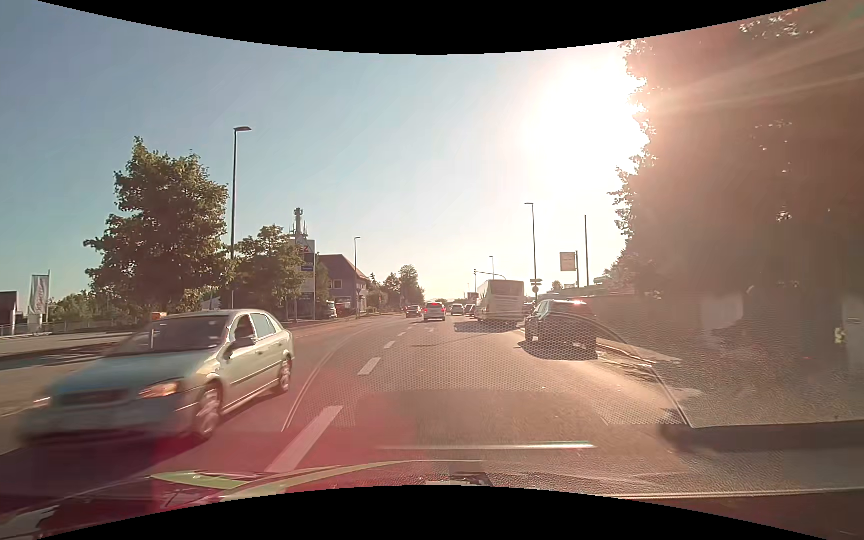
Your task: Follow the waypoints while adhering to traffic rules and regulations
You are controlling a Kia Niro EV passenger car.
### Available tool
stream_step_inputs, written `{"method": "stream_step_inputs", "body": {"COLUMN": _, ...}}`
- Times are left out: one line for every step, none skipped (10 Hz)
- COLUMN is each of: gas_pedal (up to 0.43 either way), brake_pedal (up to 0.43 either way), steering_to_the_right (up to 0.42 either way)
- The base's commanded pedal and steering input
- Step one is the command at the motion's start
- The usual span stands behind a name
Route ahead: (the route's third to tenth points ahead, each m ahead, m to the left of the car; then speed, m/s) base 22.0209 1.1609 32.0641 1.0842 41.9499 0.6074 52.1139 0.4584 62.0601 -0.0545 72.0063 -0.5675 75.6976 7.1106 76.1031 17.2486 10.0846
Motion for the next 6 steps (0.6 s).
{"method": "stream_step_inputs", "body": {"gas_pedal": 0.000, "brake_pedal": 0.000, "steering_to_the_right": -0.004}}
{"method": "stream_step_inputs", "body": {"gas_pedal": 0.000, "brake_pedal": 0.000, "steering_to_the_right": -0.004}}
{"method": "stream_step_inputs", "body": {"gas_pedal": 0.000, "brake_pedal": 0.000, "steering_to_the_right": -0.004}}
{"method": "stream_step_inputs", "body": {"gas_pedal": 0.000, "brake_pedal": 0.018, "steering_to_the_right": -0.004}}
{"method": "stream_step_inputs", "body": {"gas_pedal": 0.000, "brake_pedal": 0.030, "steering_to_the_right": -0.004}}
{"method": "stream_step_inputs", "body": {"gas_pedal": 0.000, "brake_pedal": 0.061, "steering_to_the_right": -0.004}}
